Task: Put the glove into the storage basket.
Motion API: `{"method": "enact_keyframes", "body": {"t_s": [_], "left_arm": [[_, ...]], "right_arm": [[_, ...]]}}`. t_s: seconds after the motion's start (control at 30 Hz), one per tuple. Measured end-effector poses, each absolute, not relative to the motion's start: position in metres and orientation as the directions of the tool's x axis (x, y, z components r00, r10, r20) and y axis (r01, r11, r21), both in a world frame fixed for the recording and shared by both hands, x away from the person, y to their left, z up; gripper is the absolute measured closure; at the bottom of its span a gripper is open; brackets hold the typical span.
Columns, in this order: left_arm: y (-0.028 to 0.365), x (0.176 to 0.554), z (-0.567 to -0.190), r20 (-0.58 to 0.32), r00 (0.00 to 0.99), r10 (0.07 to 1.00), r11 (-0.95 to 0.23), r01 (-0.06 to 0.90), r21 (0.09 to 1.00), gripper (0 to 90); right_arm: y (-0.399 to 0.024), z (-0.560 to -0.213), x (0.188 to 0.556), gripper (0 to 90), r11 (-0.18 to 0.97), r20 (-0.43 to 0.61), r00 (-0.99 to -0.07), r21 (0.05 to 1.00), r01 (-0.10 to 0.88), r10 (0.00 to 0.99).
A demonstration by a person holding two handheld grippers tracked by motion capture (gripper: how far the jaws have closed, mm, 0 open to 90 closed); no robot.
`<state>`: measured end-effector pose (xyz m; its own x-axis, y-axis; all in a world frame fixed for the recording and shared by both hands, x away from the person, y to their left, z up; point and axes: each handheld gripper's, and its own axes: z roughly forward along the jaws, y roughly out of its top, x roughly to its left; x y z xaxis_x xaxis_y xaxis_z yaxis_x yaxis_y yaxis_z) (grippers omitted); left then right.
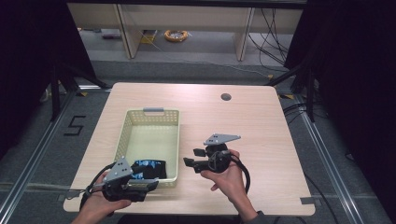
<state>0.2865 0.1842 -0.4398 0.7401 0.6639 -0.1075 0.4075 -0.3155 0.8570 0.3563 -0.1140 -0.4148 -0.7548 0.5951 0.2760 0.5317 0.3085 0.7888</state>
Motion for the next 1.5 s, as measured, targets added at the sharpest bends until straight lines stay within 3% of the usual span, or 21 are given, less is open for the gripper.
{"method": "enact_keyframes", "body": {"t_s": [0.13,0.3,0.83,0.9,0.97,1.5], "left_arm": [[0.182,0.285,-0.441,-0.097,0.747,0.658,-0.33,0.402,0.854,25.9],[0.18,0.284,-0.443,-0.101,0.761,0.641,-0.332,0.393,0.858,24.7],[0.171,0.274,-0.445,-0.126,0.773,0.622,-0.313,0.393,0.865,16.6],[0.17,0.273,-0.444,-0.13,0.779,0.614,-0.317,0.394,0.863,16.3],[0.17,0.272,-0.443,-0.126,0.783,0.61,-0.323,0.391,0.862,16.2],[0.166,0.261,-0.45,-0.12,0.805,0.58,-0.361,0.387,0.848,16.2]], "right_arm": [[-0.121,-0.416,0.355,41.5,0.316,0.234,-0.772,0.814,0.488,0.59],[-0.125,-0.418,0.349,39.4,0.29,0.289,-0.744,0.789,0.542,0.602],[-0.145,-0.421,0.345,28.7,0.301,0.231,-0.763,0.82,0.487,0.604],[-0.147,-0.42,0.34,27.6,0.286,0.266,-0.731,0.795,0.535,0.628],[-0.151,-0.424,0.343,26.2,0.31,0.246,-0.766,0.809,0.5,0.594],[-0.166,-0.436,0.333,24.6,0.289,0.265,-0.746,0.802,0.522,0.611]]}}
